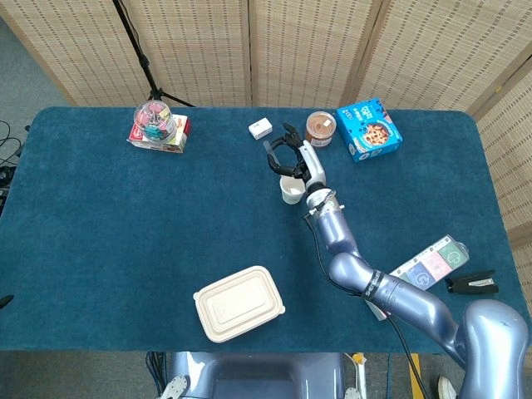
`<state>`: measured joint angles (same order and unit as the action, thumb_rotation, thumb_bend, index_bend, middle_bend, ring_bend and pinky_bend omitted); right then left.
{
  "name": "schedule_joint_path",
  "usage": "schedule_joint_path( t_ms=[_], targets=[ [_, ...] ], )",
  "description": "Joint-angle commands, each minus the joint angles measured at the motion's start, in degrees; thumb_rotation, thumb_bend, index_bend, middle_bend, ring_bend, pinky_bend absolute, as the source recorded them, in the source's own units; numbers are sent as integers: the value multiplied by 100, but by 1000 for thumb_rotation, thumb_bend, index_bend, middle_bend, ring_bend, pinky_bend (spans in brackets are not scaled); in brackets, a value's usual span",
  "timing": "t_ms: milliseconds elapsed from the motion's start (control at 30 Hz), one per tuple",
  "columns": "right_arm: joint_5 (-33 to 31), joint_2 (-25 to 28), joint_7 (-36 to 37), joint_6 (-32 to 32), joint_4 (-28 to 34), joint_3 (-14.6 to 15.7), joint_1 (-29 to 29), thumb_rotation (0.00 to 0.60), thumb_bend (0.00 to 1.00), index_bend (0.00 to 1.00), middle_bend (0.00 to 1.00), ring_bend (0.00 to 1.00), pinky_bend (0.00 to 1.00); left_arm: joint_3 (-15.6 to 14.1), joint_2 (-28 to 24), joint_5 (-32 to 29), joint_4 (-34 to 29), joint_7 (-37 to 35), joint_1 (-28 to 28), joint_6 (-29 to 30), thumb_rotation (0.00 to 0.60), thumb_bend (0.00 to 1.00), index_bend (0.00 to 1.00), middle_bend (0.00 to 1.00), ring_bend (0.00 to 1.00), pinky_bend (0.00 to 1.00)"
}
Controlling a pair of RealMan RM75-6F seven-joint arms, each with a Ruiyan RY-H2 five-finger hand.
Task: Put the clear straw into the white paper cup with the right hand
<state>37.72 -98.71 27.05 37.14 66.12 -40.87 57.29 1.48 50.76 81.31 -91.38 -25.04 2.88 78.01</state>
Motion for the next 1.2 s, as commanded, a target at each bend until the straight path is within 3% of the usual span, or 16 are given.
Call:
schedule_joint_path(
  t_ms=[33, 633, 933, 1067, 1200],
  targets=[
    [64, -10, 90, -70, -90, 39, -39, 600, 569, 574, 0, 0, 0, 2, -2, -3, 6, -13, -1, -2, 600, 0, 0, 0, 0, 0],
    [481, -23, 545, -306, -324, 263, -299, 600, 569, 566, 0, 0, 0, -6, -6, 27, -12, -3, -11, 21, 600, 0, 0, 0, 0, 0],
    [1060, -73, 888, -506, -481, 469, -480, 600, 569, 506, 0, 0, 0, -17, -4, 52, -6, 1, -10, 20, 600, 0, 0, 0, 0, 0],
    [1296, -74, 1055, -527, -513, 494, -525, 600, 566, 425, 0, 0, 0, -9, -2, 34, -6, -3, -14, 29, 600, 0, 0, 0, 0, 0],
    [1561, -69, 1163, -470, -536, 551, -570, 600, 502, 241, 0, 0, 0, -13, -6, 48, -6, -33, -20, 38, 600, 0, 0, 0, 0, 0]
  ],
)
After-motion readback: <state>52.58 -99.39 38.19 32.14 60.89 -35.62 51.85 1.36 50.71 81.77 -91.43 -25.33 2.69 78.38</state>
